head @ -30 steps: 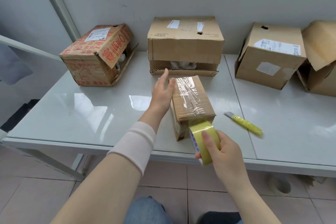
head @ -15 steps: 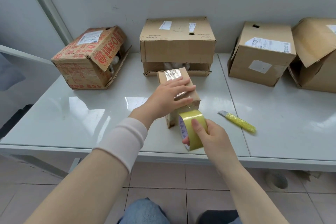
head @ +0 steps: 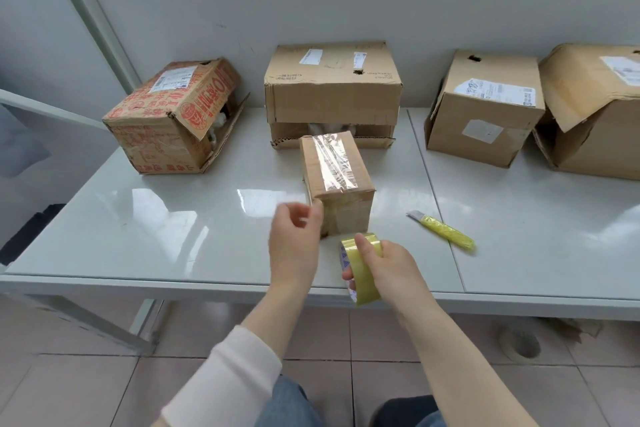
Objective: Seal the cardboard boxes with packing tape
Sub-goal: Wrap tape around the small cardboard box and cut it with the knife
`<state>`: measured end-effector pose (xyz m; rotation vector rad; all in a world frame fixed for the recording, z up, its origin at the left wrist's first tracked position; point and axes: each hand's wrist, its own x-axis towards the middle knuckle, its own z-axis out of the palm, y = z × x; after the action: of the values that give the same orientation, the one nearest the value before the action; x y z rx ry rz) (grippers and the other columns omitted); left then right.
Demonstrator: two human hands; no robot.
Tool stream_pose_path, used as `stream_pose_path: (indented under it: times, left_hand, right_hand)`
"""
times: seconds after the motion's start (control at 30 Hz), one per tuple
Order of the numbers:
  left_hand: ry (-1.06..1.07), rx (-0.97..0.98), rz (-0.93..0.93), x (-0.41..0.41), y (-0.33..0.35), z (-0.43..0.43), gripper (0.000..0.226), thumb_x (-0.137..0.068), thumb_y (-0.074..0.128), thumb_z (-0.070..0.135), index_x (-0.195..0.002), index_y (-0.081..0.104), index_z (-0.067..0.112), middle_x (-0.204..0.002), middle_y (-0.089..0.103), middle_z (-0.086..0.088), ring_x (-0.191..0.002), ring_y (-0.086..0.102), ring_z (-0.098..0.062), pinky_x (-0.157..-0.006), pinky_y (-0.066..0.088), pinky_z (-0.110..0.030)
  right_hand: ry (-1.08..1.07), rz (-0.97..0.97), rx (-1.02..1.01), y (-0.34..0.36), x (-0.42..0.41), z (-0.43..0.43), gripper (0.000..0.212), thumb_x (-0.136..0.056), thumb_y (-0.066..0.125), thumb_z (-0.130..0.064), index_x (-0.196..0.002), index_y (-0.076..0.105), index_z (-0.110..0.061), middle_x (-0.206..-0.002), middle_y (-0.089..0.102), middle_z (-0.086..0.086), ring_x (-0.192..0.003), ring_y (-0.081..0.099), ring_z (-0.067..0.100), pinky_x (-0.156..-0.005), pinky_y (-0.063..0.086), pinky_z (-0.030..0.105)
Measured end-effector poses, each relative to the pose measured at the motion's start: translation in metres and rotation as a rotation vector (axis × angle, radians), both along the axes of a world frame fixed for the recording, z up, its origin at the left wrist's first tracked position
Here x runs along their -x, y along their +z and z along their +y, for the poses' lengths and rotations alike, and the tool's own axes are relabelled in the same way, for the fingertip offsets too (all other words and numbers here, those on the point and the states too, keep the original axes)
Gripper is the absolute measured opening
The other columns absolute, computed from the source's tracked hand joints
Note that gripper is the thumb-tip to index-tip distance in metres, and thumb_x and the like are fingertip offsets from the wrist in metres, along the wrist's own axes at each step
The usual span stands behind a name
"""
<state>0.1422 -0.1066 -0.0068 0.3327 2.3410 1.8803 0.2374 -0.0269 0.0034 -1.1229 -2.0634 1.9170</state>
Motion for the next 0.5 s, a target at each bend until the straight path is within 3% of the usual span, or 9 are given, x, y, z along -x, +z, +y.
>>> stream_pose_path:
  times: [0.1,0.23,0.3,0.37,0.43,0.5]
  left_hand:
    - [-0.206,0.039,-0.27,-0.005,-0.015,0.003,0.029,-0.091,0.057,0.039,-0.105,0.057,0.015,-0.102,0.063,0.004,-0.097,0.058,-0.01,-0.075,0.041,-0.017]
    - [-0.26,-0.029,-0.329,0.003,-0.019,0.013,0.018,-0.091,0.06,0.029,-0.099,0.064,0.014,-0.104,0.071,0.001,-0.101,0.063,-0.012,-0.086,0.046,-0.024]
    - [-0.31,-0.07,-0.353,0.003,-0.02,0.014,0.01,-0.091,0.061,0.02,-0.096,0.065,0.012,-0.094,0.074,0.002,-0.098,0.066,-0.012,-0.093,0.048,-0.03]
    - [-0.323,-0.084,-0.351,0.004,-0.021,0.016,0.006,-0.091,0.061,0.015,-0.094,0.064,0.011,-0.086,0.075,0.003,-0.095,0.067,-0.014,-0.093,0.049,-0.032]
    - [-0.311,-0.099,-0.35,0.005,-0.022,0.016,0.005,-0.091,0.061,0.015,-0.094,0.063,0.012,-0.085,0.075,0.002,-0.094,0.067,-0.014,-0.091,0.05,-0.03]
    - [-0.307,-0.108,-0.347,0.004,-0.022,0.017,0.007,-0.091,0.061,0.018,-0.096,0.064,0.014,-0.086,0.075,0.002,-0.093,0.068,-0.014,-0.09,0.05,-0.029]
  right_hand:
    - [0.032,-0.024,-0.008,0.002,-0.002,0.002,0.045,-0.099,0.031,-0.044,-0.097,0.057,-0.008,-0.069,0.068,0.001,-0.053,0.062,0.005,-0.05,0.047,0.016]
    - [0.098,-0.089,-0.047,-0.002,-0.003,0.019,0.045,-0.098,0.027,-0.049,-0.101,0.054,-0.012,-0.095,0.064,0.003,-0.087,0.06,0.017,-0.077,0.047,0.029]
    - [0.004,-0.052,-0.206,-0.012,-0.007,0.045,0.035,-0.097,0.037,-0.044,-0.095,0.054,-0.014,-0.101,0.064,0.005,-0.092,0.059,0.021,-0.084,0.046,0.034]
    - [-0.152,-0.096,-0.556,-0.024,-0.016,0.079,0.024,-0.094,0.049,-0.037,-0.097,0.058,-0.015,-0.108,0.063,0.007,-0.097,0.053,0.024,-0.083,0.039,0.032]
    - [-0.147,-0.312,-0.853,-0.038,-0.028,0.108,0.036,-0.091,0.054,-0.038,-0.119,0.059,-0.015,-0.12,0.054,0.012,-0.112,0.04,0.031,-0.091,0.032,0.032]
    - [-0.086,-0.432,-0.944,-0.05,-0.034,0.126,0.043,-0.09,0.056,-0.038,-0.127,0.056,-0.016,-0.126,0.049,0.012,-0.118,0.031,0.032,-0.096,0.031,0.032]
